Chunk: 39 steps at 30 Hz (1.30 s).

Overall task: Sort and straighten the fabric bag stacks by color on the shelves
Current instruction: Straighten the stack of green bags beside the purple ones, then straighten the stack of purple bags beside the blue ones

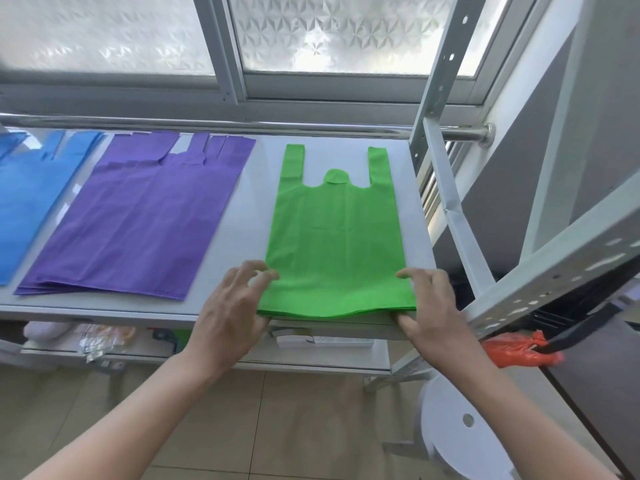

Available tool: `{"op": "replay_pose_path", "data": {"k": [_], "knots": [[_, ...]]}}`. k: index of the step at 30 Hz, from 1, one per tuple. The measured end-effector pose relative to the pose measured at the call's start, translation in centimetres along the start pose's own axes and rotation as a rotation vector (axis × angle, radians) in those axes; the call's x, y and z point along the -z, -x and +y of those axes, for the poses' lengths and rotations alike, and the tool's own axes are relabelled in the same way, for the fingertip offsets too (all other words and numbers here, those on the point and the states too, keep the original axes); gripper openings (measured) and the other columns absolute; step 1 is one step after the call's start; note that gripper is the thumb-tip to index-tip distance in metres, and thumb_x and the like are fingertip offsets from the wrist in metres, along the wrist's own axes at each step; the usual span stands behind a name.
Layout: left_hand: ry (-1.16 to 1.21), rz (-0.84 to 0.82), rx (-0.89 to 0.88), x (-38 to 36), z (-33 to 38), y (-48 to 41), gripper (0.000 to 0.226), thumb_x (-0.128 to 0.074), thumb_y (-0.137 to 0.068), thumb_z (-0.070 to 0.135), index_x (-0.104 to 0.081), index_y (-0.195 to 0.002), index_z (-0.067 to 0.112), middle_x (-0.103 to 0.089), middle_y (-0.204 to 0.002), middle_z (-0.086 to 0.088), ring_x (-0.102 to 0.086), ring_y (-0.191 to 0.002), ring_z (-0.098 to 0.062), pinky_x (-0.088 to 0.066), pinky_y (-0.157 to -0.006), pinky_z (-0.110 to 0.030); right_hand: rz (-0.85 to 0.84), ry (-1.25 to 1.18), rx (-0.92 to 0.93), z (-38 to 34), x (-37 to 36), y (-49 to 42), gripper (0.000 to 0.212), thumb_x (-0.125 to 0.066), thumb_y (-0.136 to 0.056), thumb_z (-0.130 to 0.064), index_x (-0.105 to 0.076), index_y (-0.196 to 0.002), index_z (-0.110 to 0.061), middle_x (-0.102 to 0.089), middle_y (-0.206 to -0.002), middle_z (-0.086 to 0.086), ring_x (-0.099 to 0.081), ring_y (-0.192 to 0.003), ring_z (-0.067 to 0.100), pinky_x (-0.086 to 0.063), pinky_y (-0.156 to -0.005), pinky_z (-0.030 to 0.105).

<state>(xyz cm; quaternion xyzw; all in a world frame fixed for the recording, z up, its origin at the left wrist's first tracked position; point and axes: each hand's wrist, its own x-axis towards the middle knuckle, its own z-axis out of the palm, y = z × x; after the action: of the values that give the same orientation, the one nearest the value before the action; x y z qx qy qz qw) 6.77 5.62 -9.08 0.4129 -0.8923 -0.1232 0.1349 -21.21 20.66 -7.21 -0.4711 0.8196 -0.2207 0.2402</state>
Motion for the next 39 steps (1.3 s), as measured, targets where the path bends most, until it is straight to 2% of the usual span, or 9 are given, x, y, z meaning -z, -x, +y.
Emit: {"op": "replay_pose_path", "data": {"k": [4,7,11,16,19,21,25,30,39], "knots": [[0.597,0.103,0.627,-0.3,1.0,-0.1,0.036,-0.067,-0.096,0.015,-0.05,-0.125,0.027,-0.068,-0.111,-0.001,-0.07,-0.087,-0.017,-0.061,-0.071,-0.043,0.005,-0.286,-0.281,-0.5,0.3,0.9,0.059,-0.051,-0.094,-0.009,-0.038,-0.145,-0.036,-0.057,-0.126,0.003,-0.058,-0.113,0.025,-0.045,-0.094,0.039],[0.98,0.048,0.881,0.4,1.0,-1.1,0.013,-0.05,-0.107,0.027,-0.059,-0.113,0.02,-0.076,-0.105,-0.012,-0.076,-0.089,-0.027,-0.062,-0.084,-0.051,0.043,-0.461,-0.376,-0.2,0.2,0.6,0.042,-0.046,-0.084,-0.036,-0.054,-0.12,-0.055,-0.066,-0.129,-0.003,-0.061,-0.123,0.025,-0.05,-0.102,0.05],[0.611,-0.011,0.69,0.7,1.2,-1.5,0.015,-0.071,-0.094,0.022,-0.065,-0.106,0.028,-0.076,-0.098,0.004,-0.072,-0.091,-0.012,-0.059,-0.084,-0.04,0.095,-0.414,-0.299,-1.0,0.2,0.2,0.032,-0.057,-0.1,-0.023,-0.051,-0.128,-0.037,-0.067,-0.099,0.011,-0.064,-0.088,0.022,-0.049,-0.07,0.034],[0.452,0.069,0.558,0.5,2.6,-3.2,0.025,-0.067,-0.089,0.01,-0.064,-0.112,0.019,-0.069,-0.092,0.006,-0.066,-0.088,-0.013,-0.046,-0.077,-0.028,0.18,-0.302,-0.244,-0.7,-0.7,-0.6,0.021,-0.06,-0.101,-0.013,-0.063,-0.115,-0.028,-0.065,-0.105,-0.005,-0.059,-0.082,0.002,-0.04,-0.058,0.018],[0.451,0.096,0.551,0.3,3.4,-4.4,0.028,-0.066,-0.09,0.009,-0.06,-0.118,0.014,-0.062,-0.087,0.009,-0.064,-0.089,-0.019,-0.046,-0.077,-0.03,0.243,-0.236,-0.221,-0.9,-0.6,-1.7,0.017,-0.06,-0.101,-0.013,-0.069,-0.111,-0.025,-0.067,-0.106,-0.005,-0.055,-0.082,-0.007,-0.037,-0.061,0.014],[0.429,0.12,0.529,0.1,3.8,-4.9,0.032,-0.065,-0.091,0.008,-0.056,-0.121,0.012,-0.059,-0.084,0.01,-0.063,-0.09,-0.024,-0.048,-0.078,-0.034,0.256,-0.208,-0.23,-0.8,-0.7,-2.4,0.018,-0.059,-0.101,-0.014,-0.069,-0.111,-0.024,-0.069,-0.105,-0.003,-0.055,-0.08,-0.006,-0.042,-0.066,0.024],[0.398,0.132,0.542,-0.6,3.7,-5.5,0.035,-0.064,-0.091,0.008,-0.051,-0.123,0.011,-0.065,-0.096,-0.005,-0.061,-0.092,-0.027,-0.043,-0.077,-0.034,0.264,-0.153,-0.22,-1.1,-0.8,-3.1,0.02,-0.058,-0.1,-0.011,-0.07,-0.113,-0.02,-0.068,-0.103,-0.002,-0.057,-0.08,0.003,-0.039,-0.077,0.026],[0.315,0.141,0.509,-0.7,2.8,-4.2,0.035,-0.065,-0.092,0.017,-0.051,-0.124,0.014,-0.054,-0.115,-0.003,-0.06,-0.096,-0.024,-0.043,-0.079,-0.035,0.263,0.042,-0.169,-2.2,-1.1,-2.0,0.03,-0.059,-0.101,-0.029,-0.059,-0.129,-0.016,-0.053,-0.127,0.008,-0.048,-0.115,0.024,-0.046,-0.096,0.039],[0.13,0.221,0.535,6.0,-5.0,1.5,0.037,-0.069,-0.086,0.016,-0.054,-0.12,0.012,-0.047,-0.123,-0.006,-0.057,-0.106,-0.03,-0.048,-0.091,-0.045,0.103,0.089,0.05,-12.2,-3.3,1.0,0.042,-0.059,-0.102,-0.035,-0.054,-0.139,-0.017,-0.047,-0.142,0.009,-0.041,-0.132,0.027,-0.037,-0.111,0.041]]}}
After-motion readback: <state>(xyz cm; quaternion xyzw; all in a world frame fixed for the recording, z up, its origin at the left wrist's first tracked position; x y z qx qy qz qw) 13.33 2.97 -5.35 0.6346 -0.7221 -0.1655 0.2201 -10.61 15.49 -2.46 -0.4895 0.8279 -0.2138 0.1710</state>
